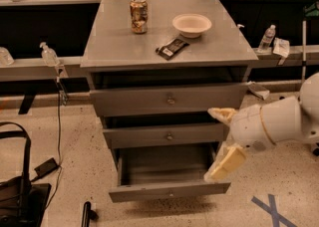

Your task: Close bottom drawer

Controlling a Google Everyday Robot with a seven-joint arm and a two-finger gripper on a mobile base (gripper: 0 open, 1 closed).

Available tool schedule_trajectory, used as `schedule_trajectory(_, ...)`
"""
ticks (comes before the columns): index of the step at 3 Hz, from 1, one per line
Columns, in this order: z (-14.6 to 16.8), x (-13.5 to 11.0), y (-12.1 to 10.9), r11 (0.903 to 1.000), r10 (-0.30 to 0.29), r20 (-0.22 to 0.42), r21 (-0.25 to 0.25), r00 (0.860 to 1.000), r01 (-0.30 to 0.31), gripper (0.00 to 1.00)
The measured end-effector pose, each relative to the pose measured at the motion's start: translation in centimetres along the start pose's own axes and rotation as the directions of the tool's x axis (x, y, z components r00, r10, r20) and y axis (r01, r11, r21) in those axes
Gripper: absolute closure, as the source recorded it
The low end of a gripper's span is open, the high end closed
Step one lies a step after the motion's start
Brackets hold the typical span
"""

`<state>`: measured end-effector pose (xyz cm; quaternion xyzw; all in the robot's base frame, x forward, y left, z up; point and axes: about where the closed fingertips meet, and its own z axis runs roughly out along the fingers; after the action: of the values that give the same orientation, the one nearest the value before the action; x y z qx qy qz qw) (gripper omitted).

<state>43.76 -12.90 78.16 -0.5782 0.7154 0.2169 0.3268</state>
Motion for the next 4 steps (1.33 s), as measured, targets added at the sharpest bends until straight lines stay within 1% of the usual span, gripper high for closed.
schedule_trajectory(1, 6.3, 3.5, 0.4, 0.9989, 0.043, 0.189, 0.009, 0.981, -0.046, 0.00)
schedule_trajectory(2, 10.2, 7.2, 0.9, 0.9983, 0.038, 0.319, 0.029, 0.947, -0.050, 0.00)
schedule_trajectory(3, 12.9, 9.3, 1.7, 0.9990, 0.040, 0.367, 0.000, 0.929, -0.044, 0.00)
schedule_trajectory(4, 12.8, 9.1, 1.7, 0.9988, 0.047, 0.365, -0.002, 0.930, -0.050, 0.00)
